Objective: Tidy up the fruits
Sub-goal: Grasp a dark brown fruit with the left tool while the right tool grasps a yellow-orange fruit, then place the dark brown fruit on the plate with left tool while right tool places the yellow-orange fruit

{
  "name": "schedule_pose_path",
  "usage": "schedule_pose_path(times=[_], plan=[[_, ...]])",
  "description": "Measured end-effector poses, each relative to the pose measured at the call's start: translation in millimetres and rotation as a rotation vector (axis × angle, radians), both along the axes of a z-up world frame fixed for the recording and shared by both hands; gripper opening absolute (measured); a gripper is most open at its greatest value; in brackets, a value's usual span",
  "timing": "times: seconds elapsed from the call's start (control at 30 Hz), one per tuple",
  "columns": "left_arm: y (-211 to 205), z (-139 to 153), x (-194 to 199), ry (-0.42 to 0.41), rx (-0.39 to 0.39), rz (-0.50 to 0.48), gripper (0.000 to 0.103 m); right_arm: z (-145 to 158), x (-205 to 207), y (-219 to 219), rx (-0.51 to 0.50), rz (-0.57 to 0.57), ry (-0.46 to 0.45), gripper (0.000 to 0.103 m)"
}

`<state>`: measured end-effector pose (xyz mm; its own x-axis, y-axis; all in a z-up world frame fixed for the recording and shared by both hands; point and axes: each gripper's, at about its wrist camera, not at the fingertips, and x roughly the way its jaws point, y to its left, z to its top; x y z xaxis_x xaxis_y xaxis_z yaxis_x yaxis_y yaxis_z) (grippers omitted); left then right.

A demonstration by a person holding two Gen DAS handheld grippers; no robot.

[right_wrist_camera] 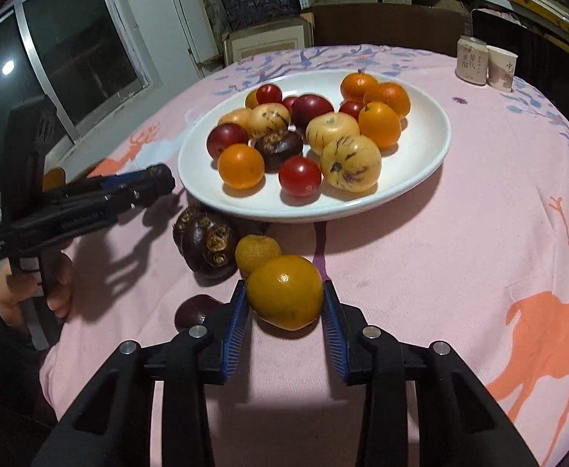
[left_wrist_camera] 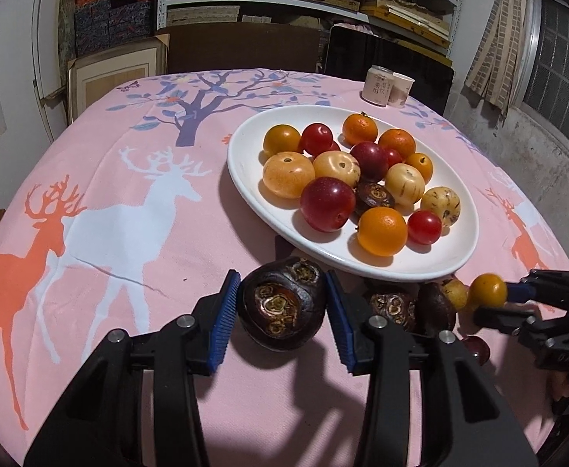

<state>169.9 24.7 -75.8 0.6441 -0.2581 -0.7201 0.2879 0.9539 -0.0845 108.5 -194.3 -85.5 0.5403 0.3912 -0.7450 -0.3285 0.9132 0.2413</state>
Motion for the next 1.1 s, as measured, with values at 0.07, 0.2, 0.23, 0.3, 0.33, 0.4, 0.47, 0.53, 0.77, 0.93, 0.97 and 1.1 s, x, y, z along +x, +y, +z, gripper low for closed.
schedule_pose_path(times=[0.07,0.2,0.23,0.3,0.33,0.4,0.47,0.53,0.77,0.93,0.97,1.1], plan=[[0,2,-2,-0.012,0.001,0.001,0.043,6,-7,-8,0.037,-0.026,-0.047,0.038],[1,5,-7,-0.039,0.002,0.006,0.043,13,-18,-30,0.120,-0.091,-0.091,0.038],[1,5,-8,-0.043,0.010,0.008,0.043,13,-19,-35,0.138,-0.105,-0.093,0.038],[-1,7,-11,-0.060,0.020,0.007,0.043,13,-22,-42,0.162,-0.129,-0.095,0.038],[-1,8,-12,-0.067,0.020,0.003,0.043,13,-21,-44,0.167,-0.134,-0.096,0.038],[-2,8,-13,-0.069,0.025,0.001,0.043,15,-23,-47,0.174,-0.136,-0.103,0.038],[-1,6,-11,-0.057,0.028,0.006,0.043,16,-26,-48,0.177,-0.131,-0.110,0.038],[1,3,-8,-0.032,0.021,0.012,0.043,14,-25,-49,0.185,-0.127,-0.103,0.038],[5,-5,1,0.030,0.004,0.028,0.043,12,-27,-50,0.205,-0.116,-0.104,0.038],[13,5,-3,0.011,-0.052,0.039,0.043,12,-28,-51,0.210,-0.117,-0.104,0.038],[13,8,-4,0.005,-0.057,0.038,0.043,14,-28,-50,0.205,-0.115,-0.108,0.038],[7,30,-5,-0.025,-0.084,0.010,0.043,36,-24,-49,0.187,-0.102,-0.164,0.038]])
